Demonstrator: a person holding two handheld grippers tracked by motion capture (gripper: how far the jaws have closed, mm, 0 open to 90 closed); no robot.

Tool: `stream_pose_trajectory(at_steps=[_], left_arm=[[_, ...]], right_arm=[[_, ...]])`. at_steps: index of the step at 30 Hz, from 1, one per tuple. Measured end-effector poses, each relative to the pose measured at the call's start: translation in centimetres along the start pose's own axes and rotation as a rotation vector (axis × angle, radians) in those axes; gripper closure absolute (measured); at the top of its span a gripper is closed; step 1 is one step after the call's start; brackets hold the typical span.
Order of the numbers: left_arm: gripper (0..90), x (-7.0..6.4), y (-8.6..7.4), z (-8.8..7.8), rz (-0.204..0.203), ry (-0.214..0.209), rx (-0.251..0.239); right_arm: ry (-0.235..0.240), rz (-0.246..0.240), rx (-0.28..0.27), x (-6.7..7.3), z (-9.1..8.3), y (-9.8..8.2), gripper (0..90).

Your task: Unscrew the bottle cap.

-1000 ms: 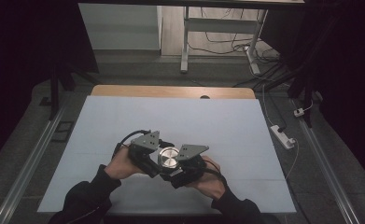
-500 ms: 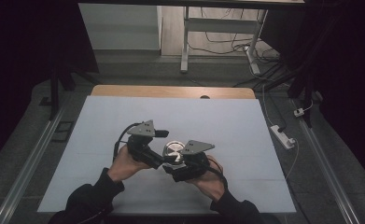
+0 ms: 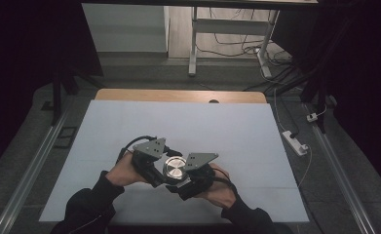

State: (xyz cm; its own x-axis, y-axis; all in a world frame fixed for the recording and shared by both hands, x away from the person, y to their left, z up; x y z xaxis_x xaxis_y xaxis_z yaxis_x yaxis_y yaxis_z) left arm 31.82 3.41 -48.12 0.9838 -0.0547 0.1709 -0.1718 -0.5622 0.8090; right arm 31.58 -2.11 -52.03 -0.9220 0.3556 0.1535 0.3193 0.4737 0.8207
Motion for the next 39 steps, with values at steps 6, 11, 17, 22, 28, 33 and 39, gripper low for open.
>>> stream_pose_trajectory(at_steps=[6, 11, 17, 22, 28, 33, 39], left_arm=[[19.8, 1.3, 0.4, 0.9, -0.127, 0.184, -0.005], [15.7, 1.9, 0.5, 2.1, -0.162, 0.301, -0.008], [3.9, 2.2, 0.4, 0.0, -0.178, 0.204, -0.084], [6.1, 1.3, -0.3, -1.4, -0.099, 0.052, -0.055], [11.6, -0.3, -0.6, -0.6, -0.009, -0.077, -0.019], [19.2, -0.5, -0.6, -0.1, 0.02, -0.042, 0.001], [19.3, 1.0, -0.6, 1.0, -0.109, 0.105, -0.012]], right_arm=[[-0.129, 0.088, -0.031, -2.0, -0.3, 0.3, 14.9], [-0.222, 0.132, -0.054, -3.1, -0.4, 0.0, 14.9], [-0.18, 0.138, -0.065, -2.8, -0.6, 0.2, 14.9], [-0.08, 0.097, -0.027, -1.7, -0.4, 0.0, 14.9], [0.032, 0.017, 0.011, 0.4, 0.0, -0.2, 14.9], [0.017, 0.004, 0.018, 0.4, 0.1, -0.3, 14.9], [-0.109, 0.093, -0.008, -1.6, -0.1, -0.2, 14.9]])
Point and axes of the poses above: each handheld gripper's, and its own axes: z roughly forward along the jaws, y roughly out of its top, x roughly to its left, the point moved 9 cm from there along z, roughly forward along the jaws, and after that the axes turned 11 degrees about z, right-handed, at the moved point
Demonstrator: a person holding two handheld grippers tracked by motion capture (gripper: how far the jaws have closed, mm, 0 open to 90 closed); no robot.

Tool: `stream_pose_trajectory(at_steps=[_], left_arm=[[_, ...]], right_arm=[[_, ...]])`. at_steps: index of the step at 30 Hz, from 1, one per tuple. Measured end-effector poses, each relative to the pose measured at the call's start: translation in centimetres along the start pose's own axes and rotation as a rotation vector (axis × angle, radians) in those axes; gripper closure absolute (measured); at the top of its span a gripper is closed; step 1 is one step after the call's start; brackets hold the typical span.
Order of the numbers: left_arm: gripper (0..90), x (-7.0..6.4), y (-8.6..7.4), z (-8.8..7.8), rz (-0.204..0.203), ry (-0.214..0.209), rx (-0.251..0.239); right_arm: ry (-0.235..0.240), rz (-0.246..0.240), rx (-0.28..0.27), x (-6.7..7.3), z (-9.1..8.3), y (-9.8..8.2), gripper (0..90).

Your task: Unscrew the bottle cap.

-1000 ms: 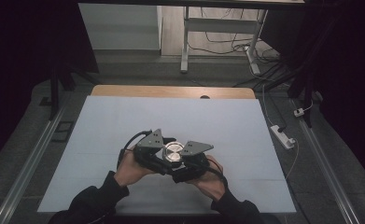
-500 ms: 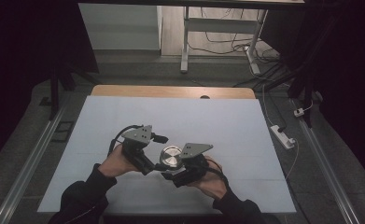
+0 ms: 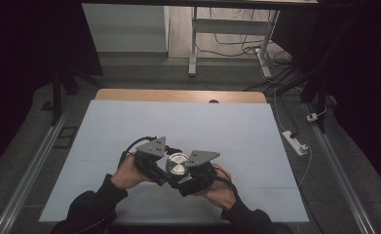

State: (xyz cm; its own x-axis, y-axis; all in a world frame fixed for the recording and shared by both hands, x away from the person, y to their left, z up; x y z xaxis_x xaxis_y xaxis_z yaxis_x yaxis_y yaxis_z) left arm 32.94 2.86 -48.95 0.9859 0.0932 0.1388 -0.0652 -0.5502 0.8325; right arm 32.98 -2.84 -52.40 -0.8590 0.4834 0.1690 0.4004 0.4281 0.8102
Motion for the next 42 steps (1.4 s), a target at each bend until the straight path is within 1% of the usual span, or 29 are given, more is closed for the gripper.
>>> stream_pose_trajectory(at_steps=[1, 2, 3, 5, 6, 7, 8, 10, 12, 13, 14, 15, 16, 17, 18, 20, 21, 23, 25, 27, 28, 29, 30, 33, 34, 36, 39, 41, 42], left_arm=[[19.3, 0.2, 0.0, 0.3, -0.029, 0.029, 0.002], [19.2, 0.4, 0.0, 0.5, -0.051, 0.057, 0.003], [19.2, 0.7, 0.1, 1.0, -0.089, 0.099, 0.006], [18.4, 0.7, 0.2, 1.0, -0.101, 0.1, 0.002], [15.5, 0.9, 0.3, 0.9, -0.112, 0.089, -0.016], [10.9, 1.1, 0.6, 0.3, -0.145, 0.056, -0.062], [10.0, 1.1, 0.6, 0.3, -0.145, 0.056, -0.062], [8.0, 1.2, 0.8, -0.8, -0.128, 0.04, -0.088], [6.6, 1.2, 0.9, -1.9, -0.099, 0.006, -0.103], [6.1, 1.0, 0.9, -2.3, -0.075, -0.012, -0.103], [6.1, 0.8, 0.9, -2.6, -0.049, -0.033, -0.101], [6.9, 0.3, 0.7, -2.9, 0.004, -0.082, -0.092], [7.7, 0.3, 0.7, -2.9, 0.004, -0.082, -0.092], [8.5, -0.1, 0.6, -2.9, 0.032, -0.113, -0.083], [8.5, -0.4, 0.4, -2.7, 0.059, -0.134, -0.065], [9.1, -1.0, 0.1, -2.2, 0.101, -0.163, -0.024], [9.1, -1.2, -0.1, -1.9, 0.118, -0.173, -0.013], [13.2, -1.5, -0.3, -1.3, 0.121, -0.187, 0.018], [18.7, -1.6, -0.2, -1.3, 0.126, -0.194, 0.015], [19.0, -1.4, -0.3, -1.1, 0.113, -0.168, 0.023], [19.5, -1.3, -0.2, -1.0, 0.098, -0.149, 0.029], [19.6, -0.9, -0.1, -0.7, 0.068, -0.11, 0.03], [19.6, -0.9, -0.1, -0.7, 0.068, -0.11, 0.03], [19.8, -0.2, 0.3, -0.2, -0.002, -0.032, 0.023], [19.8, -0.2, 0.3, -0.2, -0.002, -0.032, 0.023], [19.8, 0.1, 0.5, 0.0, -0.036, 0.003, 0.012], [19.8, 0.4, 0.9, 0.0, -0.069, 0.045, 0.014], [19.8, 0.4, 1.0, -0.1, -0.076, 0.049, 0.007], [19.9, 0.4, 1.2, -0.2, -0.081, 0.063, -0.001]], right_arm=[[0.0, 0.0, 0.0, 0.0, 0.0, 0.0, 14.9], [-0.049, 0.025, -0.006, -0.7, 0.1, -0.1, 14.9], [-0.065, 0.037, -0.011, -1.0, 0.1, -0.1, 14.9], [-0.086, 0.051, -0.018, -1.3, 0.1, -0.1, 14.9], [-0.085, 0.05, -0.023, -1.3, 0.1, -0.1, 14.9], [-0.08, 0.05, -0.025, -1.2, 0.0, -0.1, 14.9], [-0.072, 0.038, -0.029, -1.1, 0.0, 0.0, 14.9], [-0.064, 0.034, -0.031, -0.9, -0.1, 0.1, 14.9], [-0.04, 0.017, -0.03, -0.6, -0.2, 0.2, 14.9], [-0.002, 0.002, -0.024, -0.2, -0.2, 0.2, 14.9], [-0.002, 0.002, -0.024, -0.2, -0.2, 0.2, 14.9], [0.048, -0.013, -0.011, 0.5, -0.2, 0.1, 14.9], [0.07, -0.024, -0.008, 0.8, -0.2, 0.1, 14.9], [0.088, -0.035, -0.004, 1.1, -0.2, 0.0, 14.9], [0.088, -0.035, -0.004, 1.1, -0.2, 0.0, 14.9], [0.124, -0.063, 0.014, 2.0, 0.0, -0.1, 14.9], [0.124, -0.063, 0.014, 2.0, 0.0, -0.1, 14.9], [0.14, -0.084, 0.028, 2.6, 0.1, -0.3, 14.9], [0.132, -0.089, 0.036, 2.6, 0.2, -0.4, 14.9], [0.126, -0.089, 0.041, 2.4, 0.2, -0.5, 14.9], [0.106, -0.08, 0.043, 2.0, 0.3, -0.5, 14.9], [0.093, -0.065, 0.039, 1.7, 0.3, -0.5, 14.9], [0.093, -0.065, 0.039, 1.7, 0.3, -0.5, 14.9], [0.042, -0.022, 0.023, 0.7, 0.2, -0.2, 14.9], [0.042, -0.022, 0.023, 0.7, 0.2, -0.2, 14.9], [0.011, 0.01, 0.007, 0.0, 0.1, -0.1, 14.9], [-0.013, 0.016, -0.001, -0.3, 0.1, 0.0, 14.9], [-0.021, 0.016, -0.004, -0.4, 0.1, 0.0, 14.9], [-0.026, 0.017, -0.006, -0.4, 0.1, 0.1, 14.9]])
Point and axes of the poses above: each handheld gripper's, and its own axes: z roughly forward along the jaws, y roughly out of its top, x roughly to its left, the point moved 9 cm from there along z, roughly forward along the jaws, and after that the axes turned 11 degrees about z, right-handed, at the moved point
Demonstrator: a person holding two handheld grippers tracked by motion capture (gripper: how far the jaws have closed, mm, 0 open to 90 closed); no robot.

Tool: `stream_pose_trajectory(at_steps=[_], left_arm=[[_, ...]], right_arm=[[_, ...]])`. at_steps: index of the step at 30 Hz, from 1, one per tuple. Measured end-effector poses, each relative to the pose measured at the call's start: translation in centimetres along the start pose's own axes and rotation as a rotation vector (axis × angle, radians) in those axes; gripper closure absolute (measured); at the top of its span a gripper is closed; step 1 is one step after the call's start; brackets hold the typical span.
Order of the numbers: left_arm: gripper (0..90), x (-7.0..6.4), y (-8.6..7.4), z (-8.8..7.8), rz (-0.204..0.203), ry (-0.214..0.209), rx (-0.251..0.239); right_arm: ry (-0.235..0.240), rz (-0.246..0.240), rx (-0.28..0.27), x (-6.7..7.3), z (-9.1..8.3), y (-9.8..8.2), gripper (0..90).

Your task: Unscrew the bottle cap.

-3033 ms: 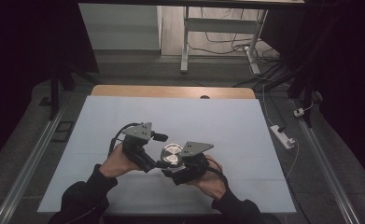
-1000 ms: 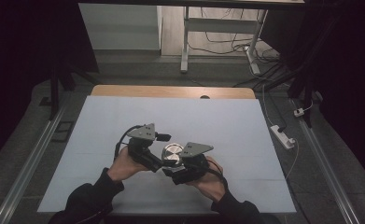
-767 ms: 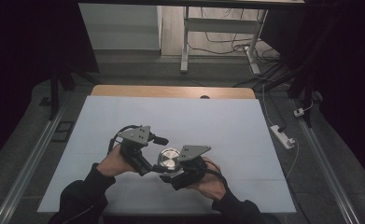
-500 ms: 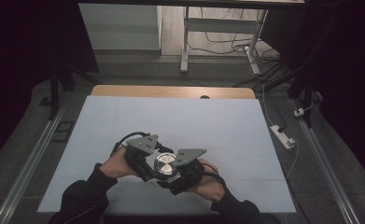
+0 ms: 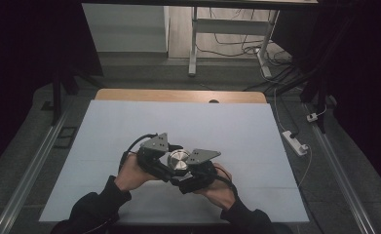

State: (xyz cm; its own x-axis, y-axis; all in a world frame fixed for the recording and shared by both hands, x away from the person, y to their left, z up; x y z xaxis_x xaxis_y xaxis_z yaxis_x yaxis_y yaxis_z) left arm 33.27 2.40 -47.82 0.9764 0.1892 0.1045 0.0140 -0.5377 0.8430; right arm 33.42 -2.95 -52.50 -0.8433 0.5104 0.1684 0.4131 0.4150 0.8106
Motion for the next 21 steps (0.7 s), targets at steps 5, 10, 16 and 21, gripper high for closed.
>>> stream_pose_trajectory(at_steps=[5, 10, 16, 21], left_arm=[[19.8, 0.0, 0.4, -0.5, -0.01, 0.012, -0.007], [19.8, 0.0, 0.5, -0.9, 0.01, 0.016, 0.009], [19.8, 0.3, 0.2, -1.7, 0.02, 0.025, 0.026], [19.8, 0.4, 0.1, -2.6, 0.011, 0.037, 0.018]], right_arm=[[-0.01, -0.001, -0.007, -0.2, -0.1, 0.1, 14.9], [-0.019, 0.004, -0.015, -0.5, -0.2, 0.2, 14.9], [-0.031, 0.006, -0.022, -1.0, -0.4, 0.2, 14.9], [-0.049, 0.012, -0.026, -1.6, -0.7, 0.3, 14.9]])
Point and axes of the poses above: each handheld gripper's, and its own axes: z roughly forward along the jaws, y roughly out of its top, x roughly to its left, the point moved 9 cm from there along z, roughly forward along the jaws, and after that the axes turned 11 degrees about z, right-handed, at the moved point
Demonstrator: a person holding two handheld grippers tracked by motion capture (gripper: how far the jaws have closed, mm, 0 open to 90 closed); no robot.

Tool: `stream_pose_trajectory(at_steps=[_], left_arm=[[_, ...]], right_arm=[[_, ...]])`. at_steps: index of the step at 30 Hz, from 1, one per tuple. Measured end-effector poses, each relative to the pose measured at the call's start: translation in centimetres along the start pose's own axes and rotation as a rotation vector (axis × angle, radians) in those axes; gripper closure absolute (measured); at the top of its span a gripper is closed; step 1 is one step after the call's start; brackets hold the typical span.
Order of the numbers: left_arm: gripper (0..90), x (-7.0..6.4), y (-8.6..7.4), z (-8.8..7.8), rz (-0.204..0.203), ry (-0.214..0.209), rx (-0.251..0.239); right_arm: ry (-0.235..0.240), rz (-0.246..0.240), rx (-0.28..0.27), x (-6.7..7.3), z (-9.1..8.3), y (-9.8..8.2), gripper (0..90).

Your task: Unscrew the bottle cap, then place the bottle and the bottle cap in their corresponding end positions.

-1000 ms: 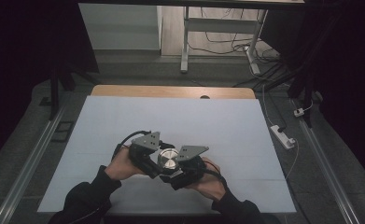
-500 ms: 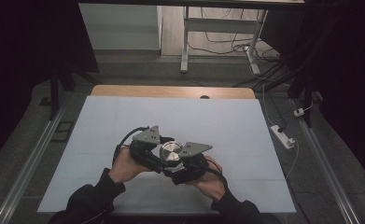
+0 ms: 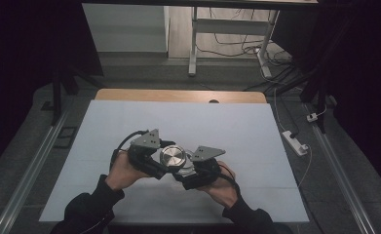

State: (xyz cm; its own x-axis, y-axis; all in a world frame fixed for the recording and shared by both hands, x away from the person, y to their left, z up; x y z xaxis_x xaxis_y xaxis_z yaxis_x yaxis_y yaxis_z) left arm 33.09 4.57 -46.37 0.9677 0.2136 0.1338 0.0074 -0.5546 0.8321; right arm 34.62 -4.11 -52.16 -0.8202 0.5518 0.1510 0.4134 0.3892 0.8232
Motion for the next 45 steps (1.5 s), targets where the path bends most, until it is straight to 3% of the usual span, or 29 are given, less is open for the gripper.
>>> stream_pose_trajectory(at_steps=[22, 45], left_arm=[[19.8, -1.6, -1.7, -1.2, -0.029, 0.009, -0.008], [19.8, -4.3, -3.5, -0.1, -0.023, -0.02, -0.002]], right_arm=[[-0.073, 0.033, -0.023, -2.7, -0.9, 0.4, 14.9], [-0.106, 0.044, -0.042, -4.3, -0.8, 1.5, 14.9]])
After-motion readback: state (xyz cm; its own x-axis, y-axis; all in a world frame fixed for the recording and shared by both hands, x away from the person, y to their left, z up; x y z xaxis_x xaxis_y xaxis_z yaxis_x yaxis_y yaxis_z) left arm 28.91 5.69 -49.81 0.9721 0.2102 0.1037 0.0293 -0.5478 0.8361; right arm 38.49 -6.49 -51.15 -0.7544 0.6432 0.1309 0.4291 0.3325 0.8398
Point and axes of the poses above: each handheld gripper's, and its own axes: z roughly forward along the jaws, y roughly out of its top, x roughly to its left, the point moved 9 cm from there along z, roughly forward along the jaws, and after that the axes turned 11 degrees about z, right-handed, at the moved point
